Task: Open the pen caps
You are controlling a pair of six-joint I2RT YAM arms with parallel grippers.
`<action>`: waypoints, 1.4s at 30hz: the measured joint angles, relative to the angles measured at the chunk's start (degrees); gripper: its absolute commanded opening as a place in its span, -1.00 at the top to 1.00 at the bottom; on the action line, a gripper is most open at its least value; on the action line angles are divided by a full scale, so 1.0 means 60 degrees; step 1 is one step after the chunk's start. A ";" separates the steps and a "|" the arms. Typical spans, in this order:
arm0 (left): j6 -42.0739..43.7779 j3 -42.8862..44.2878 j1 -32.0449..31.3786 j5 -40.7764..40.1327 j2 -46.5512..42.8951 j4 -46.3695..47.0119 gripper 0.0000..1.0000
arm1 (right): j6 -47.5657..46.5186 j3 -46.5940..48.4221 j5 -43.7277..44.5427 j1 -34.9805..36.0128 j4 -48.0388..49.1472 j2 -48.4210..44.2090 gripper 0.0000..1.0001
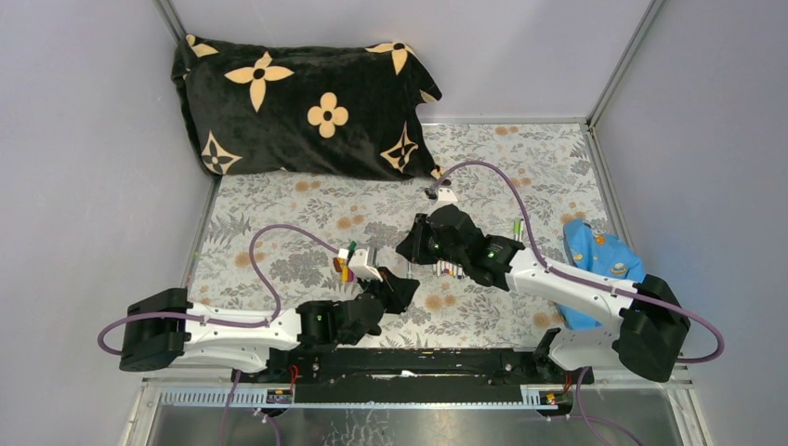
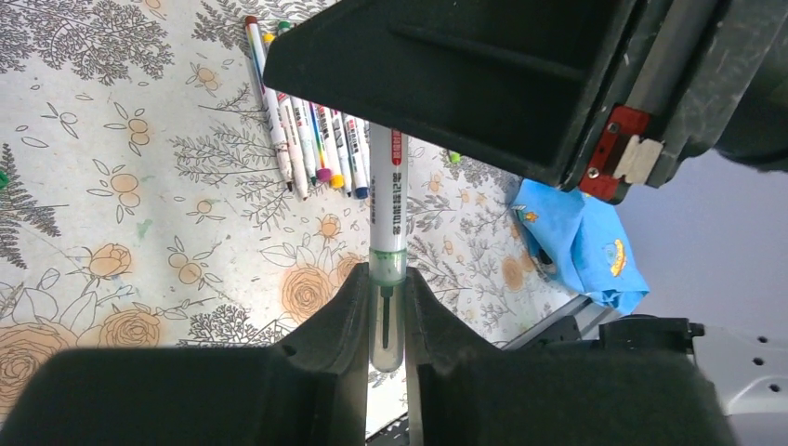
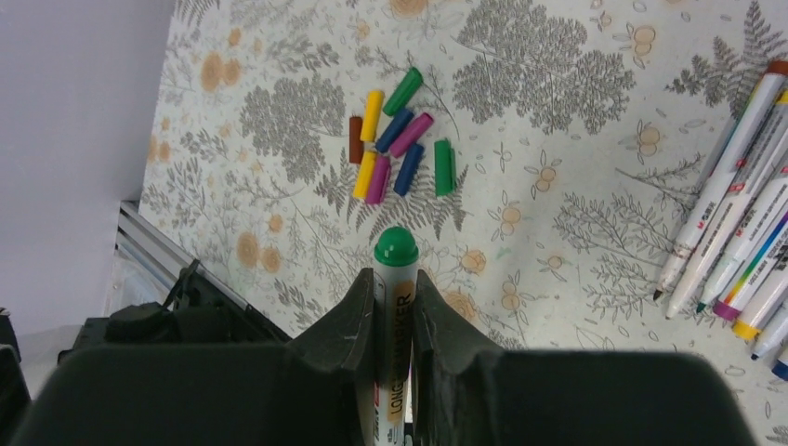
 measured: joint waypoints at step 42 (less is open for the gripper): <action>-0.1690 -0.1013 -0.0565 0.1093 0.0914 -0.2794 1.00 | -0.1912 0.1909 0.2222 -0.1814 0.1147 -0.0641 1.00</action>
